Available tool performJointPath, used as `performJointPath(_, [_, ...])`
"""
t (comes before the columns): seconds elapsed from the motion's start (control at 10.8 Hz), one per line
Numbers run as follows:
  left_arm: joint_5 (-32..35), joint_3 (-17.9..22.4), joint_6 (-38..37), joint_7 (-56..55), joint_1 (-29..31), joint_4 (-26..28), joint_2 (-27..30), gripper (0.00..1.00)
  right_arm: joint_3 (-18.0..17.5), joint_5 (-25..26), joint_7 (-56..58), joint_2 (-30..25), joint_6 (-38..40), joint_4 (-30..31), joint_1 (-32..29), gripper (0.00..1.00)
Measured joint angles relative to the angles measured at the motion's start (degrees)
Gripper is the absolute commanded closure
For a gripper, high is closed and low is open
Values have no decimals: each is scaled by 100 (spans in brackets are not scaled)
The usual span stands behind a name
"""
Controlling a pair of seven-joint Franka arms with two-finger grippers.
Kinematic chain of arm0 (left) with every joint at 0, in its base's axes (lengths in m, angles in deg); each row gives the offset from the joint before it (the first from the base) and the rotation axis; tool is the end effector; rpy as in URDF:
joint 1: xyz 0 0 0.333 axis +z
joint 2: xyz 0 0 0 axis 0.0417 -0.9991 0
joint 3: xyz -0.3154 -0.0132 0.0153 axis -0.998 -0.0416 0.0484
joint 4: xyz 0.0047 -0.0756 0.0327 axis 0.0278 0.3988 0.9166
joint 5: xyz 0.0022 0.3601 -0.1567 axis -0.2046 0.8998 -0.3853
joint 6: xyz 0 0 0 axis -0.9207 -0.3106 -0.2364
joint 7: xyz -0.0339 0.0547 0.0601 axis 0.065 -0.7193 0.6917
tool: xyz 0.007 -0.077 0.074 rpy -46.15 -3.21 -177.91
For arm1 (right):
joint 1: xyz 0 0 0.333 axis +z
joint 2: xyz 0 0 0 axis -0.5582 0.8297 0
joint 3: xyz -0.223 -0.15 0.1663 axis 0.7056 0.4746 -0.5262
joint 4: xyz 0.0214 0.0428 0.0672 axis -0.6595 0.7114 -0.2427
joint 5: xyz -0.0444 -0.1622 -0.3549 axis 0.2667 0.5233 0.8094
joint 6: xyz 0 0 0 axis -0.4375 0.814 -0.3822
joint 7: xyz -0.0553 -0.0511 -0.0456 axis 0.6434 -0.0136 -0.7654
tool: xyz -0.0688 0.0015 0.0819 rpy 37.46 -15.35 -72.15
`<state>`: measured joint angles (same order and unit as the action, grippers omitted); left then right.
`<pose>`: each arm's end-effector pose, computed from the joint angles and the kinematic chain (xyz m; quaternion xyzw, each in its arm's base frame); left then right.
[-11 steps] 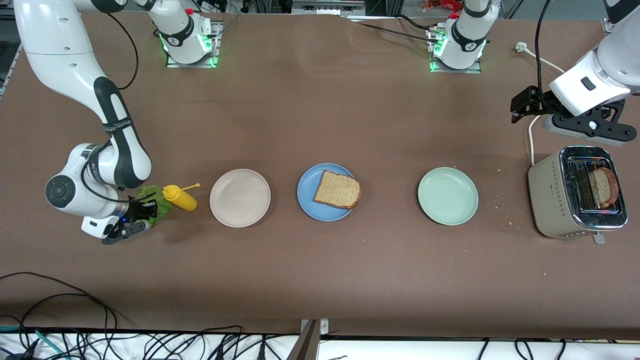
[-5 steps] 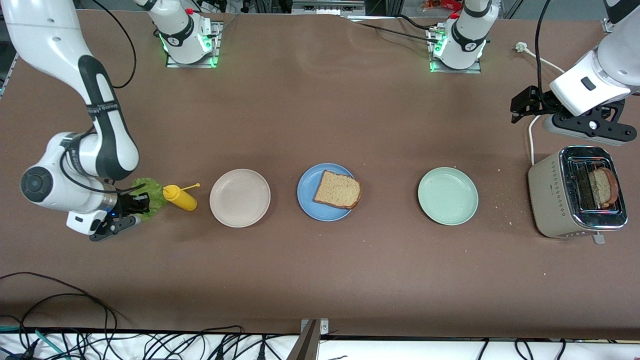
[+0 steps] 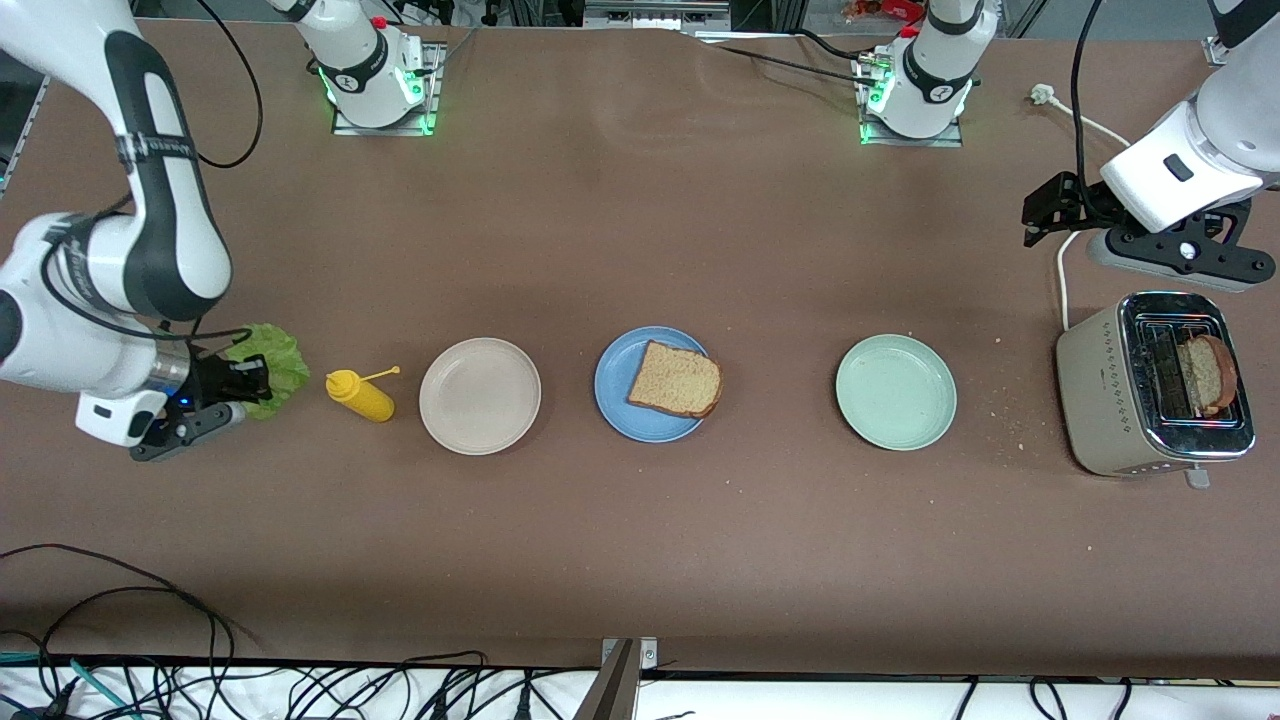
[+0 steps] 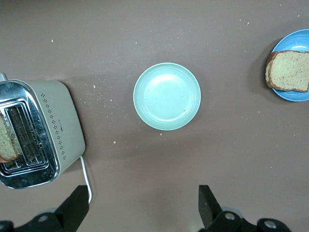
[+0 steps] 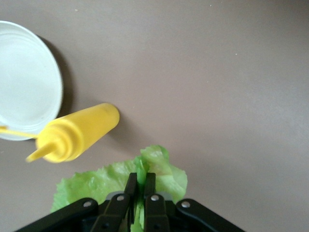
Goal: Make sandwich in blue plate with both arms
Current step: 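Grasp the lettuce leaf with the right gripper and lift it, then carry the lettuce leaf with the right gripper over the bread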
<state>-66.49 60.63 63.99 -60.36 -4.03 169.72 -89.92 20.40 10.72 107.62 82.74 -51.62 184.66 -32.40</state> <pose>0.5567 -0.0689 0.6071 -0.9919 0.1186 0.0426 0.0158 0.6583 -0.0160 0.3536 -0.9744 -0.2183 0.0351 0.0397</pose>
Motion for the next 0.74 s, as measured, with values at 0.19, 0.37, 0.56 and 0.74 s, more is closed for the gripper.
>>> performJointPath(0.19, [0, 0, 0, 0, 0, 0, 0, 0, 0, -4, -30, -290, 535, -131, 1, 100])
performJointPath(0.37, [0, 0, 0, 0, 0, 1, 0, 0, -20, -29, -251, -401, 897, -355, 75, 100])
performJointPath(0.56, [0, 0, 0, 0, 1, 0, 0, 0, 21, -51, -793, -394, 1020, -553, 532, 100])
performJointPath(0.74, [0, -1, 0, 0, 1, 0, 0, 0, 169, -241, -1822, -260, 1024, -789, 1334, 100])
